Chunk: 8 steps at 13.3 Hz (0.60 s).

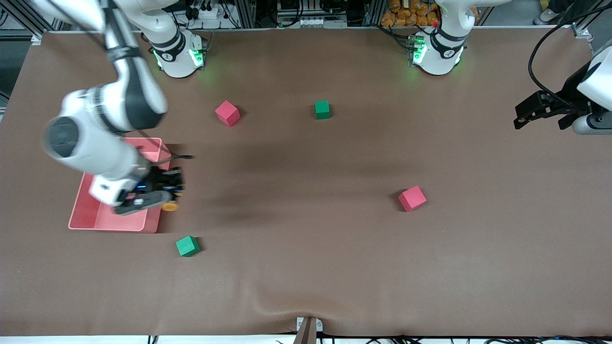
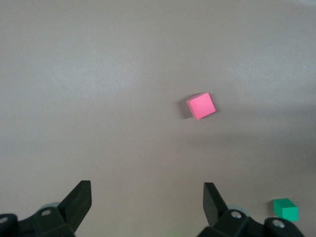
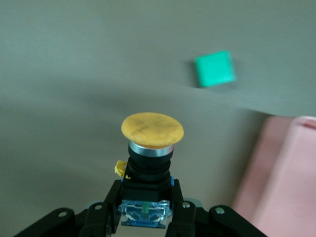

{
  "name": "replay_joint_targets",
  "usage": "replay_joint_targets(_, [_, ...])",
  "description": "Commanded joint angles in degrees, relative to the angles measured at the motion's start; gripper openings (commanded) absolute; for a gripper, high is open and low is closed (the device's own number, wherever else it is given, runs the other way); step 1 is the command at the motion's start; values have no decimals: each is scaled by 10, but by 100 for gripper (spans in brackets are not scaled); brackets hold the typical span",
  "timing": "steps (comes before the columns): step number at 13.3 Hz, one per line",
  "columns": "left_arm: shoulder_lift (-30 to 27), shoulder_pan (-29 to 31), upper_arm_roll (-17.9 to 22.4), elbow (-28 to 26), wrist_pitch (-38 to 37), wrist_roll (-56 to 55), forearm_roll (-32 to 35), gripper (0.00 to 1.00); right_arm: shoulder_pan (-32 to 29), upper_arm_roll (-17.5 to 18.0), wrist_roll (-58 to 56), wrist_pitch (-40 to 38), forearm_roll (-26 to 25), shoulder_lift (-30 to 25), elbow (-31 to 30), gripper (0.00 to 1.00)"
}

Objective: Place and upright button with both arms
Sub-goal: 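Lift the button out of the tray and set it on the table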

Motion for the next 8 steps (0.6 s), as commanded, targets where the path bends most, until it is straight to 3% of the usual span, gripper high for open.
replay_joint_targets(1, [3, 3, -4, 8, -8, 2, 4, 100, 85, -9, 99, 3, 5, 77, 64, 0])
replay_joint_targets(4, [3, 2, -4, 9, -8, 2, 4, 100, 166, -9, 219, 26, 5, 146, 109, 0])
replay_joint_targets(8, [6, 2, -4, 6, -8, 3, 4, 100, 244, -9, 368, 101, 6, 273, 224, 0])
